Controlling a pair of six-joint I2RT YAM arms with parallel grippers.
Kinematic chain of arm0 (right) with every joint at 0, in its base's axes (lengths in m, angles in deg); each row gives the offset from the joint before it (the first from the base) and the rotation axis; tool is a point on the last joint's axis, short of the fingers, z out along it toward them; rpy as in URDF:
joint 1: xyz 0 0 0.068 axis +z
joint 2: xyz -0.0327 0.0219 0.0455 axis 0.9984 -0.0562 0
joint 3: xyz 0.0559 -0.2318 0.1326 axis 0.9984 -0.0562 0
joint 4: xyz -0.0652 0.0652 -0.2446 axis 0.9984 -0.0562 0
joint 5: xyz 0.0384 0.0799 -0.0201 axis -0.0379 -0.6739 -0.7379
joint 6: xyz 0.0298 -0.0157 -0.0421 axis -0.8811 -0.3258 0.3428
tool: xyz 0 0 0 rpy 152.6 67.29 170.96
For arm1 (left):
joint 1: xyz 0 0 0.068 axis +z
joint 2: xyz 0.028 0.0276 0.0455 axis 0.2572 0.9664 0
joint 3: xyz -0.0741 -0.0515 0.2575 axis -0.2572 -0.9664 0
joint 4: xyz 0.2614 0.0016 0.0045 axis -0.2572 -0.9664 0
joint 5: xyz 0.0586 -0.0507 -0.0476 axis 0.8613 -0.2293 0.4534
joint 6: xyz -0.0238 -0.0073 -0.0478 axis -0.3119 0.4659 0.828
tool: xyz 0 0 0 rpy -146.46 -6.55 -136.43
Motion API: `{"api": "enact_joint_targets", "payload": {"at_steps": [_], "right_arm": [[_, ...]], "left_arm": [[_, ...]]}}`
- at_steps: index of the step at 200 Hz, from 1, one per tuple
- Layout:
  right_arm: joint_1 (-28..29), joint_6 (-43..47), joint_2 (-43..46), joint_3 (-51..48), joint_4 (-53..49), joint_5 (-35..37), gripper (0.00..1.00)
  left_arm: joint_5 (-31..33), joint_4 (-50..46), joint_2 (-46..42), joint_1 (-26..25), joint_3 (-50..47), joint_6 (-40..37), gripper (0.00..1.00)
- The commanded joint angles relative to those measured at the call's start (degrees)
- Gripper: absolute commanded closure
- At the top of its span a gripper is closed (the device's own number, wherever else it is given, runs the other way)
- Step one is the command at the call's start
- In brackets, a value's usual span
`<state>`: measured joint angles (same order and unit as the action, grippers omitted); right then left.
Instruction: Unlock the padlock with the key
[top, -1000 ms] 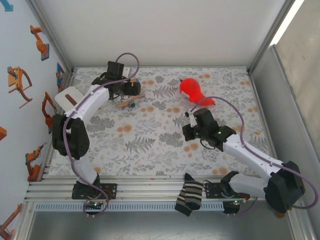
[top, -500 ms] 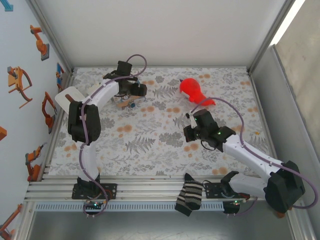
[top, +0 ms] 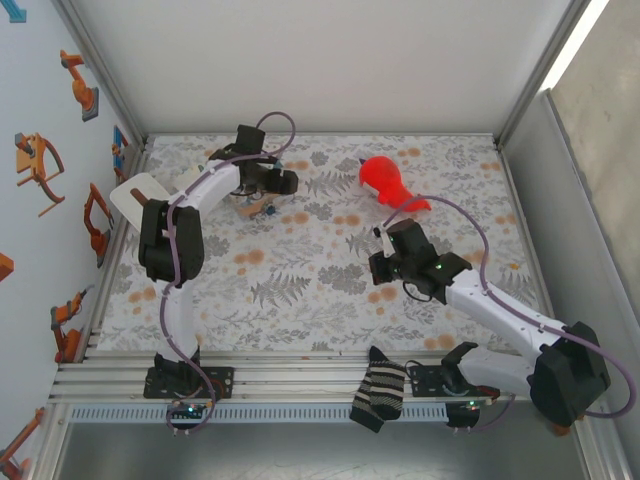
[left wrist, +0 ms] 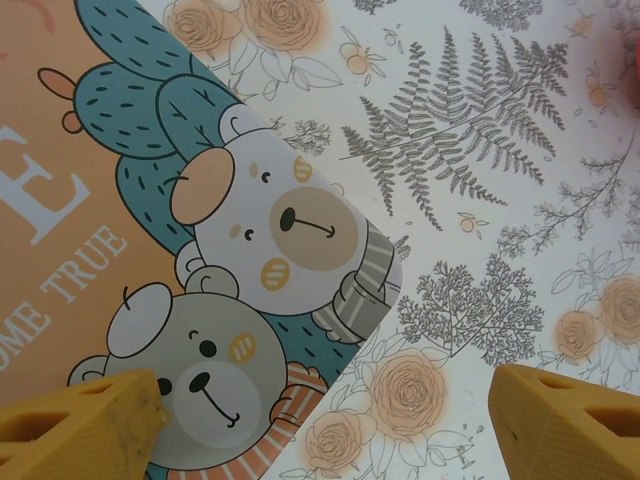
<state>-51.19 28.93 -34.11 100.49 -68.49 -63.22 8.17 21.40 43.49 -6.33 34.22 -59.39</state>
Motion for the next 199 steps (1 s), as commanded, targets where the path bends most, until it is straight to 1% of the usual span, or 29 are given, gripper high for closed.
{"api": "enact_joint_targets", "payload": {"at_steps": [1, 34, 59, 82, 131, 153, 167, 199], "right_arm": [[-1.2, -1.1, 2.4, -1.4, -0.9, 0.5, 1.00], [-3.5, -1.3, 4.2, -3.1, -0.9, -0.9, 1.00], [-6.4, -3.0, 5.7, -4.8, -0.5, -3.0, 1.00], [-10.2, -5.1, 7.0, -6.5, 0.5, -6.4, 1.00], [-15.5, -6.6, 10.3, -8.8, 0.7, -9.7, 1.00], [-16.8, -6.8, 10.7, -9.3, 0.6, -10.9, 1.00], [-17.0, -6.9, 10.5, -9.4, 0.7, -11.1, 1.00], [-17.0, -6.8, 9.2, -9.4, 0.9, -11.6, 1.00]], "left_arm": [[-4.3, -1.7, -0.7, -0.6, -4.1, 0.7, 0.15], [-6.7, 0.8, -3.9, -2.2, -8.5, 0.2, 0.16], [-9.5, 2.7, -5.5, -4.0, -11.3, -0.6, 0.18], [-11.9, 2.6, -5.6, -6.1, -12.0, -3.0, 0.19], [-16.7, 2.2, -5.9, -9.4, -13.1, -9.6, 0.21], [-19.7, 1.9, -6.8, -10.1, -13.3, -12.7, 0.21], [-20.5, 1.5, -7.6, -10.3, -13.3, -13.9, 0.21], [-20.3, 2.3, -11.1, -10.2, -13.0, -12.3, 0.20]]}}
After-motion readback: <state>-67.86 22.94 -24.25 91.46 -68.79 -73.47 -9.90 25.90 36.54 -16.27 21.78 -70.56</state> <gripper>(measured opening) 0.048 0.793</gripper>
